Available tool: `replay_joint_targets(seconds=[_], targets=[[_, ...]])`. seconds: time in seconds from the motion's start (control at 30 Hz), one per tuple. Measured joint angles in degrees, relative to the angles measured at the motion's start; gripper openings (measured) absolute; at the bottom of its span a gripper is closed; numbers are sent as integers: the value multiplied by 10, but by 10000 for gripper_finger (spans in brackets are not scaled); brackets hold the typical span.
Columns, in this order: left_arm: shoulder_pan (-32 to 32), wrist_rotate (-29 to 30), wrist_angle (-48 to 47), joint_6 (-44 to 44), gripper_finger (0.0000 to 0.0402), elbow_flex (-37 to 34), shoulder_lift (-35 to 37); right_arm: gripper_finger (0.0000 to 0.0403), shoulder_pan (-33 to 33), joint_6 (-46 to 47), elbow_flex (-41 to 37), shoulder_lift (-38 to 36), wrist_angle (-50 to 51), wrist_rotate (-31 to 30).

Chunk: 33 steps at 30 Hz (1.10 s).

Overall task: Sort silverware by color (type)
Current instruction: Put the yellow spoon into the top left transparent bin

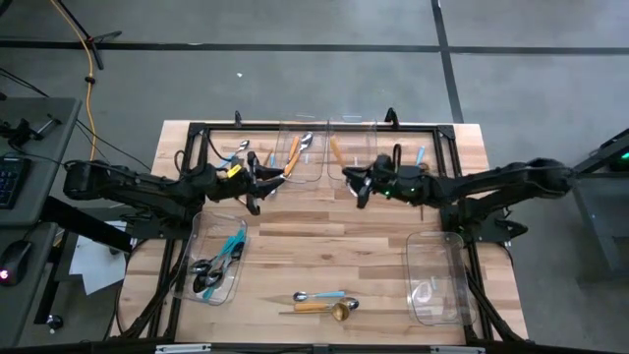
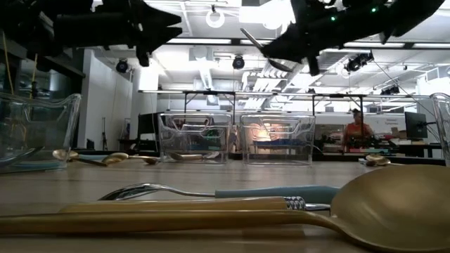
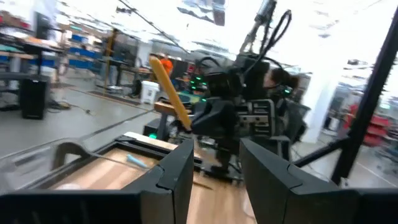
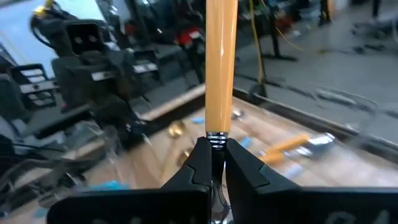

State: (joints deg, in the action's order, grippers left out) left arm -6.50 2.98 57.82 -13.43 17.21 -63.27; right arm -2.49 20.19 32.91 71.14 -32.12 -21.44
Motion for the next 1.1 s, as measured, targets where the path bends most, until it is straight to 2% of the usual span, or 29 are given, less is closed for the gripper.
replay_joint_targets(seconds=[0.2,0.43,0.57,0.8,1.1], targets=[[17,-15,0,35,120,44,-66,6,8,-12,0,88,-169,45],[19,-20,5,52,120,95,-138,6,25,-12,0,148,-260,84],[23,-44,7,72,120,116,-164,6,43,-21,0,166,-288,92],[33,-45,10,101,120,136,-177,6,80,-67,0,177,-321,96],[52,-57,26,107,120,142,-177,6,83,-91,17,177,-317,111]])
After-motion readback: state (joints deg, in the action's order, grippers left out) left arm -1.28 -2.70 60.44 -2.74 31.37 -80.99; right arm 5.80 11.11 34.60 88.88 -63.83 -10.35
